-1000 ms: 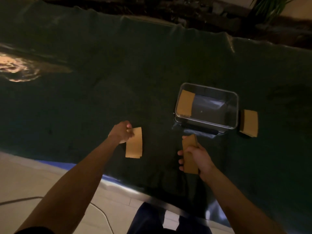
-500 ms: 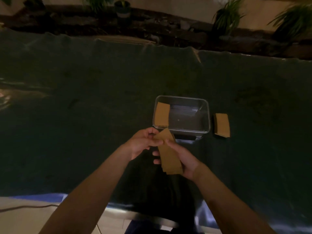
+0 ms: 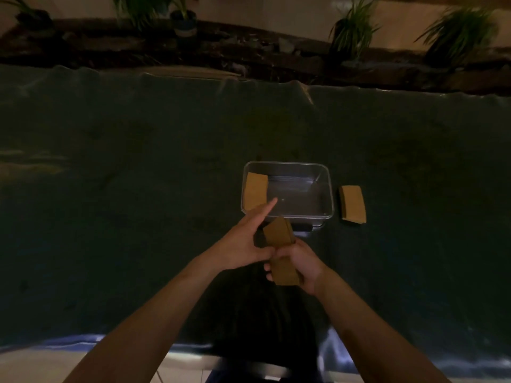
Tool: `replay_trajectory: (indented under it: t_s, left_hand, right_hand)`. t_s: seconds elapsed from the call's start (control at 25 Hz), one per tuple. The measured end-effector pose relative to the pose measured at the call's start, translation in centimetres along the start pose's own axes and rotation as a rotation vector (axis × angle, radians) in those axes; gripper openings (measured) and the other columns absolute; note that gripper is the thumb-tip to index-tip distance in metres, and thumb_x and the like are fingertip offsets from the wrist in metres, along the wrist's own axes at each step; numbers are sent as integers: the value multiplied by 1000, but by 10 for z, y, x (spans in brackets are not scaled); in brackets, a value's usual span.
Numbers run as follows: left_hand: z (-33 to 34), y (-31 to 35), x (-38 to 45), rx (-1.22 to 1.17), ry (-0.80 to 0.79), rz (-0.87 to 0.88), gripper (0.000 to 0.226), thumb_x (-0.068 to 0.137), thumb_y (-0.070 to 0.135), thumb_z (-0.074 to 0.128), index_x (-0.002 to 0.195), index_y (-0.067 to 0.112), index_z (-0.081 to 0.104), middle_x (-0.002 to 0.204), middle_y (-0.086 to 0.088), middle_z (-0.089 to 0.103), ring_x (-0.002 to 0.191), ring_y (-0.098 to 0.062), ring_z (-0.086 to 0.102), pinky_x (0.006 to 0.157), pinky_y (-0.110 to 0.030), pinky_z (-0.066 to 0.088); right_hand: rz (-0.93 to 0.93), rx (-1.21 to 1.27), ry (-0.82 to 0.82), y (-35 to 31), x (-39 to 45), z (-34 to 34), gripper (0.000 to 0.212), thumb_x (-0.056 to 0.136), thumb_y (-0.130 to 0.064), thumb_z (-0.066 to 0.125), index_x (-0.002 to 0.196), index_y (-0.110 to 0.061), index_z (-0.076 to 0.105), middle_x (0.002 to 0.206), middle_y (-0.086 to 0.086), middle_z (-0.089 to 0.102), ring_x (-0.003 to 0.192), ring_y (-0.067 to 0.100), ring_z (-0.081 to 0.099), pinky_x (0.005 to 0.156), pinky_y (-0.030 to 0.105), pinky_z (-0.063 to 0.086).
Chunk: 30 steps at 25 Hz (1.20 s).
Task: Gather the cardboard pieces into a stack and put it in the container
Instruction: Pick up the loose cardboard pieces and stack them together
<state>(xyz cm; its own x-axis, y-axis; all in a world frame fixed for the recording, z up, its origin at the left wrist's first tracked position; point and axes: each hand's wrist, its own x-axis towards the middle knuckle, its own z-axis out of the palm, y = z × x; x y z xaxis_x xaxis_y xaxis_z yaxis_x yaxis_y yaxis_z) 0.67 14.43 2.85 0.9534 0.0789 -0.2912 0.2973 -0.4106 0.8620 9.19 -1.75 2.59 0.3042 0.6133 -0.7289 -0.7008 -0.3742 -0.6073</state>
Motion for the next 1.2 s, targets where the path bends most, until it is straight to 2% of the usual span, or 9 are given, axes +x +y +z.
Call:
replay_trajectory:
  t_s: [0.08,0.2,0.32,0.44,0.6,0.76,0.92,1.04,1.2]
  left_hand:
    - [3,0,-4,-17,-92,17,131,61,46,91,148,64,-6,163,22,5,148,-7,9,114,-34,18]
    - [22,-2,-7,242,-74,108,145,50,52,92,146,62,-16,159,28,-4,149,-16,6,115,-41,17]
    - [32,-3,-9,300,23,156,140,53,50,90,148,59,-13,157,23,-3,137,-6,13,114,-46,26]
    - [32,-4,-11,327,69,222,132,57,47,88,151,56,-5,155,16,4,131,1,16,111,-45,34]
    - [33,-4,-10,290,14,186,138,54,51,89,150,58,-10,157,24,-11,137,5,2,113,-41,21]
    - [35,-5,-11,312,56,209,132,56,49,87,151,58,-4,155,22,-6,140,-6,9,114,-50,29]
    - [34,-3,-9,295,68,244,130,57,52,87,151,55,-3,158,15,-6,147,-20,8,115,-55,32]
    - [29,2,-8,58,1,141,132,55,55,89,146,65,-6,159,26,-11,149,-14,1,117,-51,21]
    - [22,13,-7,-552,71,-72,66,73,72,69,128,76,34,146,14,42,134,-11,40,116,-50,29]
  right_hand:
    - [-13,-3,11,-3,-2,0,43,85,-1,62,125,-14,55,105,16,68,83,28,68,69,40,59]
    - [-31,23,6,-5,-3,4,42,82,-3,66,122,-14,60,107,15,70,89,28,71,69,40,61]
    - [-59,18,1,-3,-2,8,39,80,-6,69,118,-14,68,116,17,70,107,33,67,79,43,58]
    - [-79,54,1,-2,-3,8,34,76,-12,72,110,-17,74,108,13,75,105,30,69,74,39,59]
    - [-95,28,-7,-1,-5,11,42,77,-9,70,118,-16,68,118,15,70,111,32,64,80,43,57]
    - [-102,29,-46,-3,-11,13,45,73,-16,74,117,-23,69,122,13,67,115,32,62,90,47,55]
    - [-41,-47,-124,-2,-18,7,47,74,-19,72,120,-27,64,125,17,62,113,39,63,79,47,60]
    - [-132,-192,-1,4,-20,7,43,76,-27,68,118,-24,61,117,15,65,99,29,69,67,35,60]
    - [-222,-571,206,11,-13,7,50,86,-22,65,133,-27,47,110,-1,64,93,18,69,65,30,63]
